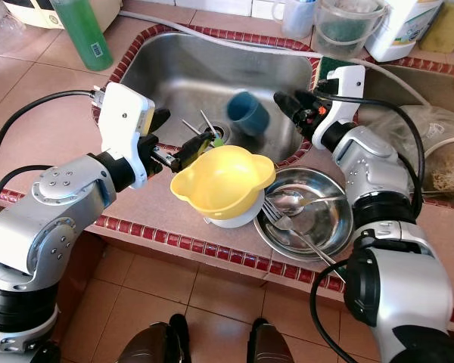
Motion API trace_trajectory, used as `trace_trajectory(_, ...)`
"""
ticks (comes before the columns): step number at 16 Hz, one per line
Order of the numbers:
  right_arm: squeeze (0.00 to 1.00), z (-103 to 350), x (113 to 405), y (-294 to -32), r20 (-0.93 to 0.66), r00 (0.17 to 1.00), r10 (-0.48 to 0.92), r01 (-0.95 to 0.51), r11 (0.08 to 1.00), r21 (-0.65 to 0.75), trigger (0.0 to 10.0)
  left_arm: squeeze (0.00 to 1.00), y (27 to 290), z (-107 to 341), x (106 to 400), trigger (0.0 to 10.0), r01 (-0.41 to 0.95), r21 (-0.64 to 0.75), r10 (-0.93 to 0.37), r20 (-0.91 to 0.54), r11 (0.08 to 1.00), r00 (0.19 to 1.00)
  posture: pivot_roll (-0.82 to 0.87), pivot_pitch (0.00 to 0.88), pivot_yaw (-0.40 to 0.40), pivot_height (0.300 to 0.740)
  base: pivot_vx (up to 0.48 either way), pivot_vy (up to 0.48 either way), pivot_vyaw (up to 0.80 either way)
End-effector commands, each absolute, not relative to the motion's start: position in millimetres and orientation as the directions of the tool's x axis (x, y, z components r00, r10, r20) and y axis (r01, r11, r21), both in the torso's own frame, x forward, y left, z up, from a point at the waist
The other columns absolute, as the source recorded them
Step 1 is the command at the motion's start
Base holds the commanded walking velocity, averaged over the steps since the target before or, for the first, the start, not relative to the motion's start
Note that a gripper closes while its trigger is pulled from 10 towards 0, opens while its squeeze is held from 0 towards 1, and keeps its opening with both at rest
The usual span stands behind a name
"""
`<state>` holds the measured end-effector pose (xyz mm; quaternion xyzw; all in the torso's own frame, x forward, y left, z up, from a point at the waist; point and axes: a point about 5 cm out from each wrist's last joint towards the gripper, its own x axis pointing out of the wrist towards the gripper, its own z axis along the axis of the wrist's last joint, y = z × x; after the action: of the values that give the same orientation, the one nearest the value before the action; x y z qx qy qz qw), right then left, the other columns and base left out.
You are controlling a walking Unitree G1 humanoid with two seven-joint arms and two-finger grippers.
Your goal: Kitchen organization
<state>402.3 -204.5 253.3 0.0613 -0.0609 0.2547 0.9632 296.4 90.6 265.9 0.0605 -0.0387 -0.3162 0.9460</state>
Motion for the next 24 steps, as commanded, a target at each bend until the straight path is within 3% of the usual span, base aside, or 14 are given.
trace_trajectory(1, 1.0, 266, 402, -209, 0.19, 0.857, 0.478, -0.496, 0.867, 0.057, 10.0, 0.0, 94, 267, 294, 10.0, 0.578, 0.15, -0.59, 0.051, 0.802, 0.806, -0.07, 0.303, 0.028, 0.74, 0.0, 0.0, 0.0)
trace_trajectory(4, 1.0, 279, 401, -213, 0.25, 0.862, 0.442, -0.463, 0.886, 0.031, 10.0, 0.0, 100, 267, 300, 10.0, 0.536, 0.141, -0.548, 0.07, 0.833, 0.834, -0.08, 0.28, 0.026, 0.74, 0.0, 0.0, 0.0)
trace_trajectory(6, 1.0, 291, 395, -218, 0.34, 0.864, 0.372, -0.399, 0.917, 0.012, 10.0, 0.0, 118, 267, 311, 10.0, 0.416, 0.119, -0.428, 0.098, 0.901, 0.899, -0.09, 0.239, 0.029, 0.74, 0.0, 0.0, 0.0)
trace_trajectory(8, 1.0, 292, 391, -218, 0.374, 0.861, 0.344, -0.381, 0.924, 0.026, 10.0, 0.0, 126, 265, 314, 10.0, 0.375, 0.129, -0.389, 0.12, 0.918, 0.913, -0.09, 0.206, 0.036, 0.74, 0.0, 0.0, 0.0)
trace_trajectory(13, 1.0, 289, 364, -199, 0.491, 0.843, 0.218, -0.262, 0.965, 0.022, 10.0, 0.0, 145, 256, 321, 10.0, 0.246, 0.027, -0.247, 0.147, 0.969, 0.958, -0.11, 0.118, 0.039, 0.74, 0.0, 0.0, 0.0)
trace_trajectory(18, 1.0, 277, 349, -189, 0.502, 0.862, 0.073, -0.137, 0.986, 0.091, 10.0, 0.0, 128, 234, 313, 10.0, 0.232, -0.035, -0.224, 0.159, 0.972, 0.962, -0.12, 0.052, 0.023, 0.74, 0.0, 0.0, 0.0)
trace_trajectory(24, 1.0, 224, 316, -150, 0.431, 0.901, 0.052, -0.102, 0.99, 0.095, 10.0, 0.0, 126, 207, 302, 10.0, 0.158, -0.036, -0.148, 0.207, 0.987, 0.967, -0.14, 0.03, 0.038, 0.74, 0.0, 0.0, 0.0)
